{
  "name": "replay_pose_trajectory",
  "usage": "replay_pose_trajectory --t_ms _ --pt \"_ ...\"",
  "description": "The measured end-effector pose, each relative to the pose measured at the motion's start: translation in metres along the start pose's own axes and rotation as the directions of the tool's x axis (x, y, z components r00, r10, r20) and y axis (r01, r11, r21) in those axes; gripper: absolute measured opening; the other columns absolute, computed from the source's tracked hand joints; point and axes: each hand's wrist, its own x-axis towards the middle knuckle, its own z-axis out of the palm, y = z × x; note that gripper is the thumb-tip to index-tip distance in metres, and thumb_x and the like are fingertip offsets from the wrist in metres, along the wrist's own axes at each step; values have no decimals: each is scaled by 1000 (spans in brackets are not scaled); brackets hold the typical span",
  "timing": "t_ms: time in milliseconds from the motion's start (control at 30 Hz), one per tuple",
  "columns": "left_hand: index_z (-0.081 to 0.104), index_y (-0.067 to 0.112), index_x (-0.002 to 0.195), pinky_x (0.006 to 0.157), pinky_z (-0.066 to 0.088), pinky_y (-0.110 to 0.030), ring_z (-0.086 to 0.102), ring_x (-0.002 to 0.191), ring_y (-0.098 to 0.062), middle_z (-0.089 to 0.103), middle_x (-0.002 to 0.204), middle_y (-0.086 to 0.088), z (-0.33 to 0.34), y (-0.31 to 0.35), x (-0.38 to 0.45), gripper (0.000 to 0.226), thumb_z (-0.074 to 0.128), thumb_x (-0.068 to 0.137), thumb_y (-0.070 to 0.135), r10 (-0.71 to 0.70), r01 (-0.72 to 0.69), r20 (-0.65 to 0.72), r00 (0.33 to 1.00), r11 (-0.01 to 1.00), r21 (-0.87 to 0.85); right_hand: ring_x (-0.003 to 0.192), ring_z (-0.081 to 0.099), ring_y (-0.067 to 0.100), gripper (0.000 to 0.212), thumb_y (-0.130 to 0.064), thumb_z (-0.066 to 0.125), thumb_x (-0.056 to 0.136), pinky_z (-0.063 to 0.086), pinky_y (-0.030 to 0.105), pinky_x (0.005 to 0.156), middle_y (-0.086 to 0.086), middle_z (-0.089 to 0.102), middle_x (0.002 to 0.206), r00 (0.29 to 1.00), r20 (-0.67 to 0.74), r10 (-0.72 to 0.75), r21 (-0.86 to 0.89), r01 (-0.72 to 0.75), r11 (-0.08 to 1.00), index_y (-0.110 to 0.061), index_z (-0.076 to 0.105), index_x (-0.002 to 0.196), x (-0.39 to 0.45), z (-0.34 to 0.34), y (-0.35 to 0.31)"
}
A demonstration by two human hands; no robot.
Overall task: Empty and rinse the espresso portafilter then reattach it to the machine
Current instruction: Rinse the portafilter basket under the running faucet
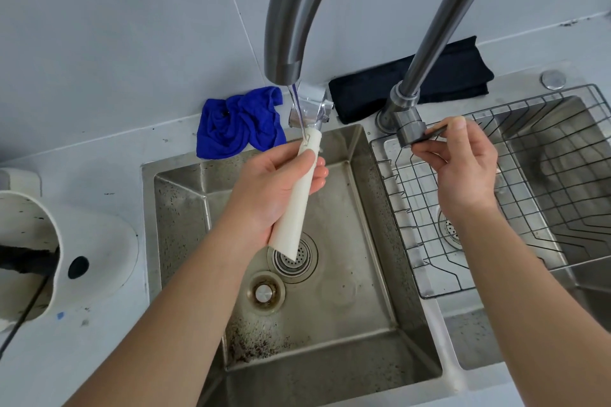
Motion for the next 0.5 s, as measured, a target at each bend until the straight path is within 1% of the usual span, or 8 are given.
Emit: replay_pose_trajectory --t_ms 67,167,200,300,367,500 --pt "77 15 93 71 58 -26 74 85 -23 77 92 -13 -8 0 -5 13 66 91 8 5 -5 5 1000 1000 22 76 71 21 28 -47 56 95 58 31 79 -6 72 81 1000 -2 2 3 -2 1000 -34 70 76 0 0 0" --pt "72 6 106 71 59 -27 74 83 -22 77 90 -12 -18 0 -13 18 66 89 6 8 -9 12 1000 998 58 76 71 21 28 -46 55 96 59 33 80 -6 71 82 1000 -2 0 10 0 1000 -34 70 76 -1 0 0" --pt "71 5 108 71 59 -27 74 82 -21 77 89 -12 -20 -1 -16 20 65 89 6 11 -12 20 1000 997 74 76 71 21 28 -45 55 96 59 33 80 -6 71 81 1000 -2 0 14 0 1000 -34 70 75 -1 0 0" --pt "69 9 111 72 60 -28 73 82 -20 77 91 -10 -25 -6 -22 23 65 88 7 1 -6 43 999 994 111 73 70 19 28 -44 56 95 59 34 80 -6 70 80 1000 0 6 34 -6 999 -34 70 74 -1 2 -1" --pt "67 9 115 70 60 -27 73 83 -19 77 92 -10 -26 -10 -25 27 64 89 5 -15 9 54 998 994 112 72 69 18 27 -43 56 95 60 35 81 -6 69 79 1000 0 9 50 -9 999 -34 69 73 -2 3 -1" --pt "65 10 120 70 59 -27 73 85 -19 77 94 -8 -30 -20 -27 32 63 89 4 -21 8 81 996 988 151 73 68 19 27 -43 55 94 61 38 84 -4 68 81 1000 -4 13 63 -13 998 -30 68 75 -2 4 -1"
